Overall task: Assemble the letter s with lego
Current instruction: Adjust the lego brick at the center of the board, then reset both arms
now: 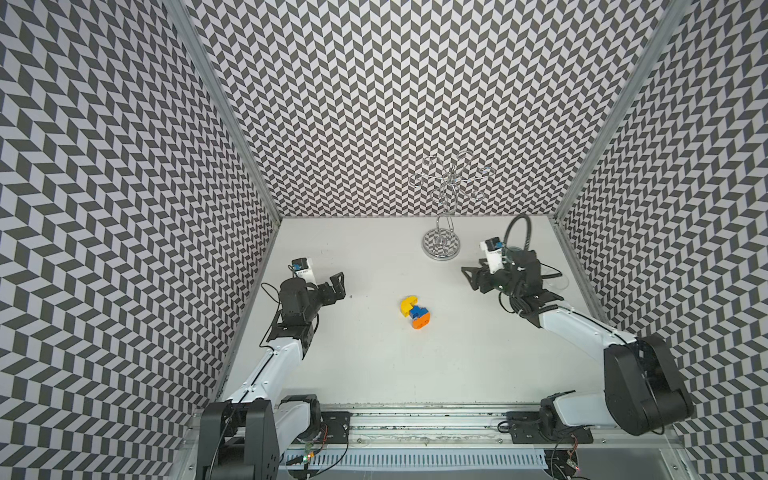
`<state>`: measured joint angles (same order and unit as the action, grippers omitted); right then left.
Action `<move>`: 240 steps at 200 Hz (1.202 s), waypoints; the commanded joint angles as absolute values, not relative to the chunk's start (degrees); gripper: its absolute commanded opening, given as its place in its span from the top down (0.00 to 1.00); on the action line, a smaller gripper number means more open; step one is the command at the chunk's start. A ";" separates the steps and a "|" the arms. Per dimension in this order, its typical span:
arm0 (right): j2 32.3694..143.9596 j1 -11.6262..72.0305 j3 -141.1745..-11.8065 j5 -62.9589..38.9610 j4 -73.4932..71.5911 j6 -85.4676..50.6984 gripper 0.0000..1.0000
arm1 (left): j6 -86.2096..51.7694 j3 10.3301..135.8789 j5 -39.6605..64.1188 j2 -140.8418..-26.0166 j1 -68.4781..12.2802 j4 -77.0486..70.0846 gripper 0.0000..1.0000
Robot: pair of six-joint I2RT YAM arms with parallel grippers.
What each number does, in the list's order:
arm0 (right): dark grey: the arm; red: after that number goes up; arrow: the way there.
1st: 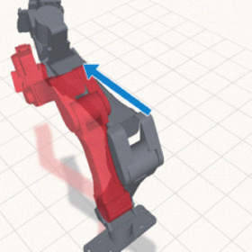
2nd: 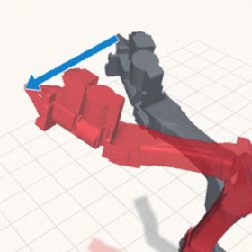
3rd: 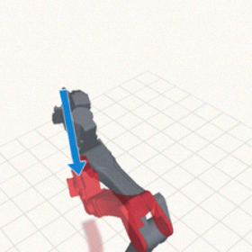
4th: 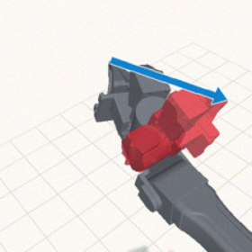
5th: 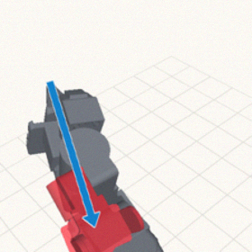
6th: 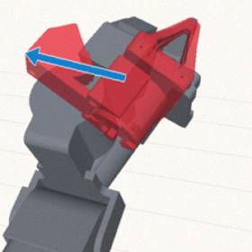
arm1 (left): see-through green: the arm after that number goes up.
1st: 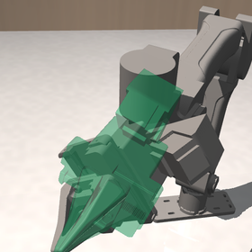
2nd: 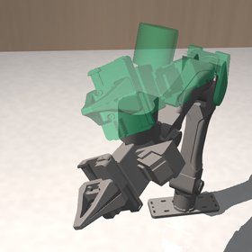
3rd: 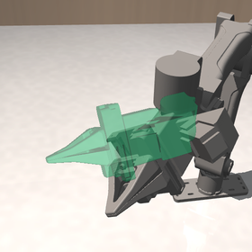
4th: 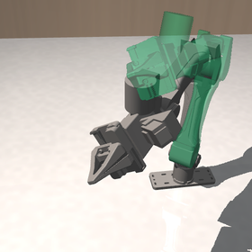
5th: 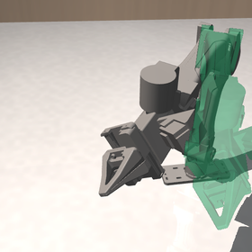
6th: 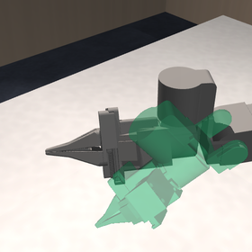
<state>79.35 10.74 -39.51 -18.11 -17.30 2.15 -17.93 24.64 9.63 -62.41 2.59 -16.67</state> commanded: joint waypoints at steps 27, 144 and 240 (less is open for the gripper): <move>80.95 4.72 -27.01 -15.31 -39.18 9.16 0.28 | -12.17 19.12 3.49 -64.41 5.46 -33.77 0.01; 82.42 2.74 -10.70 -12.69 -71.51 8.05 0.28 | 4.92 11.11 11.10 -88.43 -0.19 -77.40 0.01; 88.67 0.88 -15.74 -4.52 -70.37 1.71 0.01 | 0.83 15.23 4.90 -89.36 0.80 -71.18 0.01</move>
